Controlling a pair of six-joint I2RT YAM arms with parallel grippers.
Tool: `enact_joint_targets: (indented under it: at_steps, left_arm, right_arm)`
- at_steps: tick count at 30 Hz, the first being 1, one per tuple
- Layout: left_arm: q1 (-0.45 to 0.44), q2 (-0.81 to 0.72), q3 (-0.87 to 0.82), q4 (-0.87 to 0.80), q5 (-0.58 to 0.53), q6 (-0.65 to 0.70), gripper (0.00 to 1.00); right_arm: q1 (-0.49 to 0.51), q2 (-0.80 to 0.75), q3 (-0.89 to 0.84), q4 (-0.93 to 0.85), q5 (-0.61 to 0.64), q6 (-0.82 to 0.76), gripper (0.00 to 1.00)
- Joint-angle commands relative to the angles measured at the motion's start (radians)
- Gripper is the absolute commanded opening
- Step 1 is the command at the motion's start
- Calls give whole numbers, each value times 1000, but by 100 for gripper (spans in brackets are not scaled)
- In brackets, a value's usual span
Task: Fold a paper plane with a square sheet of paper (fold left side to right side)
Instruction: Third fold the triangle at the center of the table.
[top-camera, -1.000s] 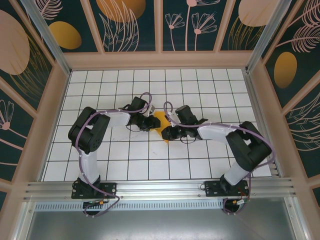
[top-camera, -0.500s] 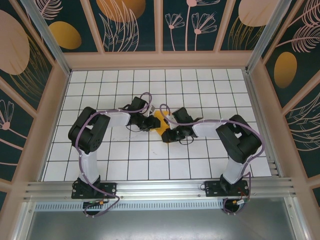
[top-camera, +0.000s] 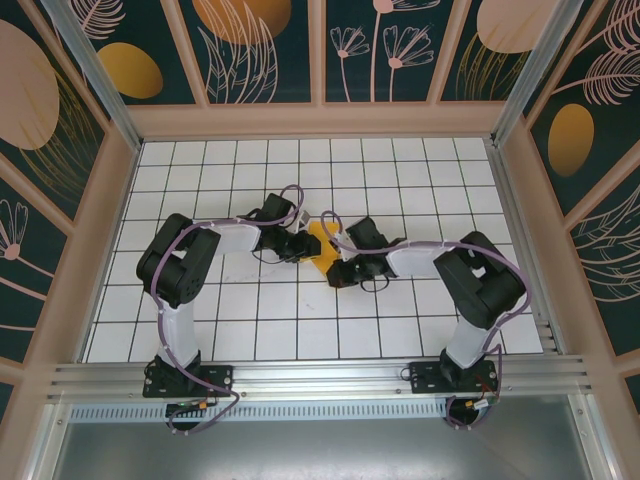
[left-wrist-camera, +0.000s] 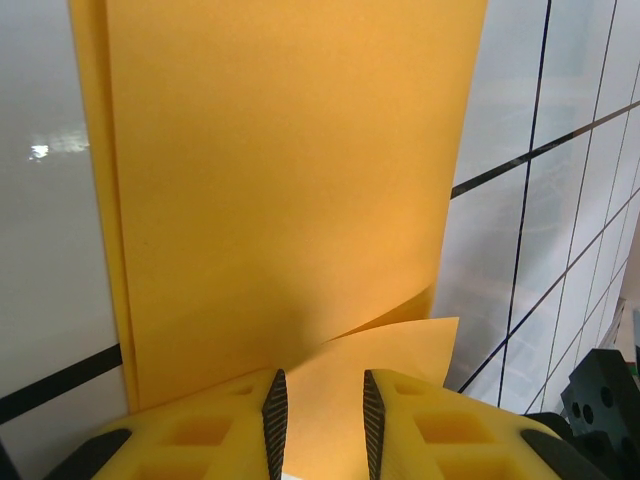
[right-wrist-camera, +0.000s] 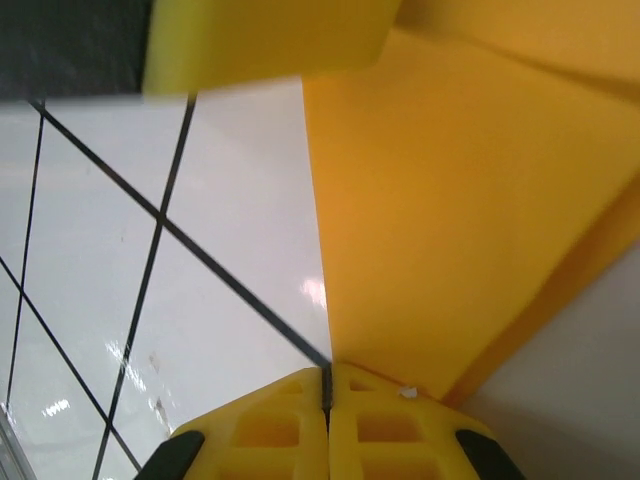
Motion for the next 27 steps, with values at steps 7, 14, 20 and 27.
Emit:
enact_joint_targets:
  at_steps: [7, 14, 20, 27]
  left_arm:
    - [-2, 90, -26, -63, -154, 46, 31]
    - [-2, 83, -21, -64, -153, 43, 31]
    - [-3, 78, -26, -63, -155, 43, 31]
    - [-3, 71, -17, -63, -154, 40, 31]
  right_arm:
    - [-2, -123, -104, -130, -21, 28, 6]
    - [-3, -225, 2, -135, -80, 30, 7]
    - [-3, -62, 85, -85, -15, 39, 4]
    - [-2, 70, 102, -117, 55, 42, 0]
